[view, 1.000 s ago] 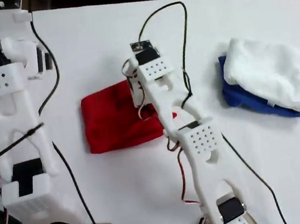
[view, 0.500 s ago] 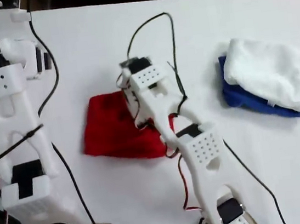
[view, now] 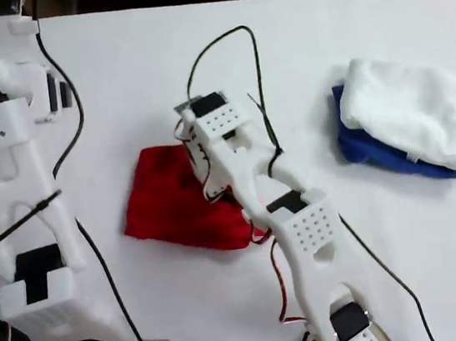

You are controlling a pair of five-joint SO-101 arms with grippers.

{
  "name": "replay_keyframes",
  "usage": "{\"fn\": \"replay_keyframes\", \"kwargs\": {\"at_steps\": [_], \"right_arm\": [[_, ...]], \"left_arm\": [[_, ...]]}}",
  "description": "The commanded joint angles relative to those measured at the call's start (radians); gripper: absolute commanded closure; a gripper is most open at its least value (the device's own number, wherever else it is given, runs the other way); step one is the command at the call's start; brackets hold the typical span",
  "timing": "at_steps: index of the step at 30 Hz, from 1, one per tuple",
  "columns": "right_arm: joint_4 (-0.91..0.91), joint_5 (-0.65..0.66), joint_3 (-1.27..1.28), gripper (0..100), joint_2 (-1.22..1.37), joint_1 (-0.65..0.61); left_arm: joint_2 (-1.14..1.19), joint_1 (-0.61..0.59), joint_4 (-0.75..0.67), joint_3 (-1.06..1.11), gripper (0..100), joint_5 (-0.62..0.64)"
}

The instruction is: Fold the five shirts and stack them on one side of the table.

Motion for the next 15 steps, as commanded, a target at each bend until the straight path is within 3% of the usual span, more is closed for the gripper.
{"fn": "replay_keyframes", "kwargs": {"at_steps": [1, 6, 11, 15], "right_arm": [[0.013, 0.031, 0.021, 97.6, 0.024, -0.028], [0.013, 0.034, -0.081, 97.5, 0.024, 0.016], [0.013, 0.044, -0.275, 97.5, 0.001, 0.143], [0.016, 0.158, -0.333, 97.5, -0.081, 0.183]], "left_arm": [[-0.069, -0.011, 0.005, -0.041, 82, 0.006], [-0.069, -0.025, 0.005, -0.041, 82, 0.008], [-0.069, -0.037, 0.005, -0.039, 82, 0.005], [-0.069, -0.058, 0.003, -0.041, 82, 0.003]]}}
